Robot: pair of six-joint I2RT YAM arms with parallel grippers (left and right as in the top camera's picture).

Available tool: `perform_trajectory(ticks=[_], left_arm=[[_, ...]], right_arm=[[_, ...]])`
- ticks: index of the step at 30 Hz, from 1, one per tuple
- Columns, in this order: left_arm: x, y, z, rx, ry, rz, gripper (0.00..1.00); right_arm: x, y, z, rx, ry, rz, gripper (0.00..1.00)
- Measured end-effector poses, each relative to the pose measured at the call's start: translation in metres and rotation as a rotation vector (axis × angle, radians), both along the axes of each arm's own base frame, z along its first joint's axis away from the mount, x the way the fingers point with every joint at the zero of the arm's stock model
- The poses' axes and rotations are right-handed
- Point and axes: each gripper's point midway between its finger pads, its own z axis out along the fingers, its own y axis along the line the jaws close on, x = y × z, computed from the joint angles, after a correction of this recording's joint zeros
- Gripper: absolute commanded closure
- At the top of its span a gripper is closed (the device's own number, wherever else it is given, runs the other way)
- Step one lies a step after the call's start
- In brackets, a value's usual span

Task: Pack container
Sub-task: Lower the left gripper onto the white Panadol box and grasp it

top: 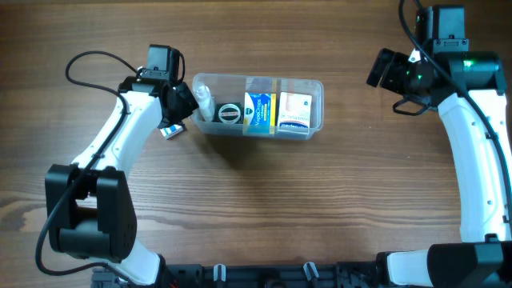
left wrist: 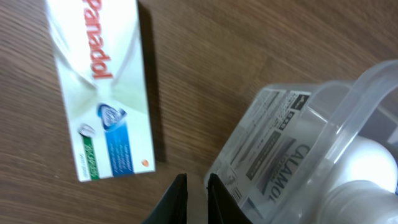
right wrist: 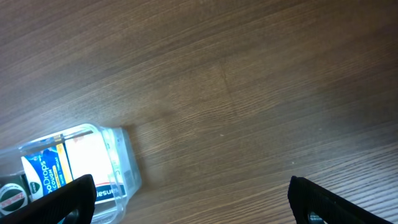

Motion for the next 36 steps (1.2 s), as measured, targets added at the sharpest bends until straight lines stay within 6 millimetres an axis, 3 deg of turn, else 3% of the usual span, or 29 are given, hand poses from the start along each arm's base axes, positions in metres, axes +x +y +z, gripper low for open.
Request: perform_trajectory(ticks=[5,9,10,15,19,28,36], left_arm=[[-0.003,-0.008,0.000,-0.047,0.013,-0.015,0.83],[-0.001,0.002,0.000,-0.063,0.014,0.016,0.78],[0.000,0.008,0.000,-0.063,0.014,0.033,0.73],[0.002,0.045,0.000,-0.038,0.010,0.135,0.34],[0.003,0.055,0.000,-0.022,0.007,0.158,0.19],[0.007,0.062,-0.001,0.024,-0.012,0.165,0.11],[0.011,0.064,-0.041,0.040,0.053,0.164,0.12]], right_arm=[[0.000,0.000,0.000,0.000,0.000,0.000,0.00],[0.000,0.000,0.000,0.000,0.000,0.000,0.00],[0.000,0.000,0.000,0.000,0.000,0.000,0.00],[0.000,0.000,0.000,0.000,0.000,0.000,0.00],[0.000,0.000,0.000,0.000,0.000,0.000,0.00],[0.000,0.000,0.000,0.000,0.000,0.000,0.00],[0.000,0.000,0.000,0.000,0.000,0.000,0.00]])
